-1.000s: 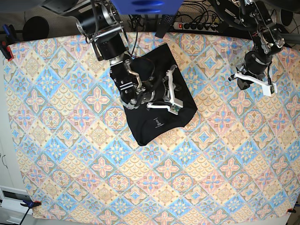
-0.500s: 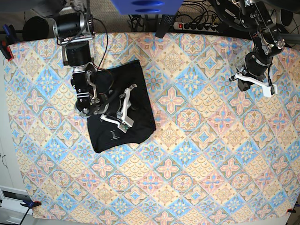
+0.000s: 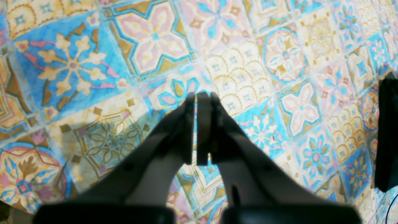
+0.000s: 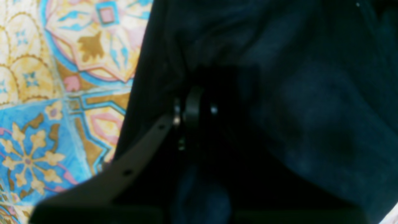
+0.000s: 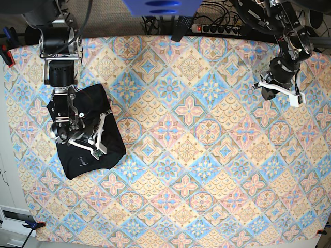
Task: Fold the T-shirt properly
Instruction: 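Smooth the folded shirt's edge with the right gripper and release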
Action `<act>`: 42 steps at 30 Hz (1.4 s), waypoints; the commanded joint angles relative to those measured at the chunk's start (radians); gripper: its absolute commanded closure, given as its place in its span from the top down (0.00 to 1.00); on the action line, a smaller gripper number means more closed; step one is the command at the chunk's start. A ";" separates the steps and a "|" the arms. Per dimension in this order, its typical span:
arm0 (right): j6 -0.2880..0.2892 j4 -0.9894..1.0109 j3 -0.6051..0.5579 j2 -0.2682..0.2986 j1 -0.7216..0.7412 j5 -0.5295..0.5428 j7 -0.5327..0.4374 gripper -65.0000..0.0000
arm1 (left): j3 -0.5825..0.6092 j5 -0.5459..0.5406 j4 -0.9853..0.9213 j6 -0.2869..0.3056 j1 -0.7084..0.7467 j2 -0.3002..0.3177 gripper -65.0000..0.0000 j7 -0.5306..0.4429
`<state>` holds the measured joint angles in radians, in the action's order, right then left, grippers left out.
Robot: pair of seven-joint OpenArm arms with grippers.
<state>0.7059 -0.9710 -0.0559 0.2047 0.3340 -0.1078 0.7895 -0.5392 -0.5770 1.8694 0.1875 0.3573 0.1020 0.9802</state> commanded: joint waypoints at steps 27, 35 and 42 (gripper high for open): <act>-0.008 -0.500 0.196 0.011 -0.402 -0.013 0.144 0.04 | 0.000 -0.007 0.020 0.005 -0.005 0.008 0.00 -0.017; -0.008 -0.446 0.092 -0.034 -0.398 -0.013 0.110 0.04 | -0.003 -0.007 0.020 0.005 -0.004 0.009 0.00 -0.017; -0.008 -0.447 0.084 -0.078 -0.398 -0.013 0.114 0.04 | -0.005 -0.007 0.020 0.005 -0.004 0.009 0.00 -0.017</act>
<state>0.6689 -1.4204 0.0353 0.1429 -0.0608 -0.1566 0.9020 -0.5392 -0.5766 1.8694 0.1875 0.3565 0.1020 0.9798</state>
